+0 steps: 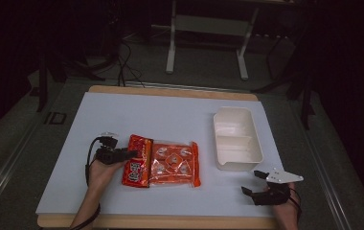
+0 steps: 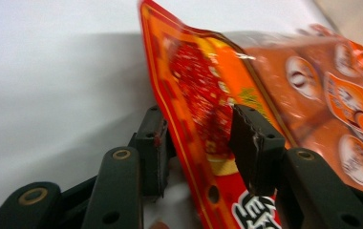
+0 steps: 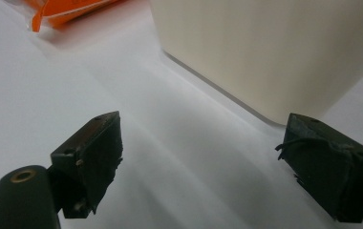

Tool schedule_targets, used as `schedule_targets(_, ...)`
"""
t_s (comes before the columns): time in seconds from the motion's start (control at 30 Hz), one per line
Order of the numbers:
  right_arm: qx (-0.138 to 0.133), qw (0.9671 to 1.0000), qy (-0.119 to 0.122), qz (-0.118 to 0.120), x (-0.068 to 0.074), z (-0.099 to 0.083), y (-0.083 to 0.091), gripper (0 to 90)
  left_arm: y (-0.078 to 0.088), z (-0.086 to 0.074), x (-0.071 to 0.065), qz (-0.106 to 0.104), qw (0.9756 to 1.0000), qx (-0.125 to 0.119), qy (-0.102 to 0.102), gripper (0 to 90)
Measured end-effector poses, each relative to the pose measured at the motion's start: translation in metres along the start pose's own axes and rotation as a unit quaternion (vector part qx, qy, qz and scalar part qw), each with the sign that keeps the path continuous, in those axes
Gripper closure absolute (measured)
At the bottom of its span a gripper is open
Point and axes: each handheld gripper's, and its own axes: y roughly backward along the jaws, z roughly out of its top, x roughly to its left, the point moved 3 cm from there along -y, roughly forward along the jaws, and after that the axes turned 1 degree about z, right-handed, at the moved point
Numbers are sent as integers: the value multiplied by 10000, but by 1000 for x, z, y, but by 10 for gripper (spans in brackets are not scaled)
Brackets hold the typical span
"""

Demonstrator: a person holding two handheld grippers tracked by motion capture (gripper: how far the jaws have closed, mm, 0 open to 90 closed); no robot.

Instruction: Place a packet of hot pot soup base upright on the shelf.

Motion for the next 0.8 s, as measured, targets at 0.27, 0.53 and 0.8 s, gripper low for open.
schedule_targets(0.27, 11, 10000, 7, 13, 0, 0, 0, 137, -7, 1, -15, -175, 9994, 178, -251, 672)
schedule_targets(0.53, 21, 10000, 5, 15, 0, 0, 0, 137, -19, 1, -25, -196, 9982, 409, -386, 738)
schedule_targets(0.8, 17, 10000, -2, 25, 0, 0, -1, 139, -23, 4, -26, -299, 9981, 484, -254, 842)
